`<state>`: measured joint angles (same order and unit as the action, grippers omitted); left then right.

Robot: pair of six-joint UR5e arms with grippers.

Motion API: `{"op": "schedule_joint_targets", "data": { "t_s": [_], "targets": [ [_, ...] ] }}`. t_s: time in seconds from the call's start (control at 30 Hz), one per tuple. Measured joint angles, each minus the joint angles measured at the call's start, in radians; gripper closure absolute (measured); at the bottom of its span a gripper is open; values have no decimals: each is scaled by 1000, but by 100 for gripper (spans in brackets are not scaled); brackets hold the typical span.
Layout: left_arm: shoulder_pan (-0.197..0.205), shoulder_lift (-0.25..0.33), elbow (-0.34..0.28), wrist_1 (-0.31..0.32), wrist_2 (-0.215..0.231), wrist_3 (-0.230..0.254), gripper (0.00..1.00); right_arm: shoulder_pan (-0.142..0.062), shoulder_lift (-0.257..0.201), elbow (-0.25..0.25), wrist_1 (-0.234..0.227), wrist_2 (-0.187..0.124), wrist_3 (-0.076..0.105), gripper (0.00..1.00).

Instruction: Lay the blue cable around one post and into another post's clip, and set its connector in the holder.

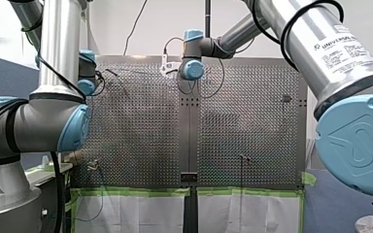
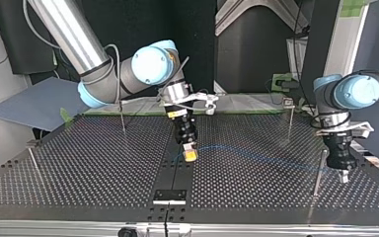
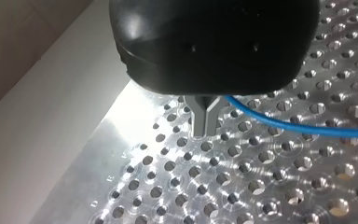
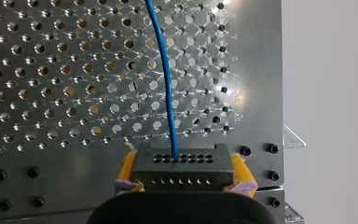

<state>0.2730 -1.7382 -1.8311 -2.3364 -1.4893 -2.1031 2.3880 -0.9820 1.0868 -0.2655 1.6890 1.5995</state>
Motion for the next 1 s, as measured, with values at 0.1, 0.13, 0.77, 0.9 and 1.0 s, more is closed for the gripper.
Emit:
{"op": "schedule_joint_targets", "data": {
  "t_s": [0.1, 0.13, 0.77, 0.9, 1.0],
  "targets": [
    [0, 0, 0, 0, -9, -5, 100, 1, 1, 0, 1, -1, -1, 100],
    [1, 0, 0, 0, -13, -8, 100, 2, 1, 0, 1, -1, -2, 100],
    [3, 0, 0, 0, -32, -48, 100, 30, 19, 0, -14, -15, -4, 100],
    [2, 0, 0, -3, -32, -50, 43, 31, 19, 0, -8, -15, -4, 100],
    [1, 0, -1, -15, -32, -52, 14, 31, 19, 0, -5, -15, -4, 100]
  ]
}}
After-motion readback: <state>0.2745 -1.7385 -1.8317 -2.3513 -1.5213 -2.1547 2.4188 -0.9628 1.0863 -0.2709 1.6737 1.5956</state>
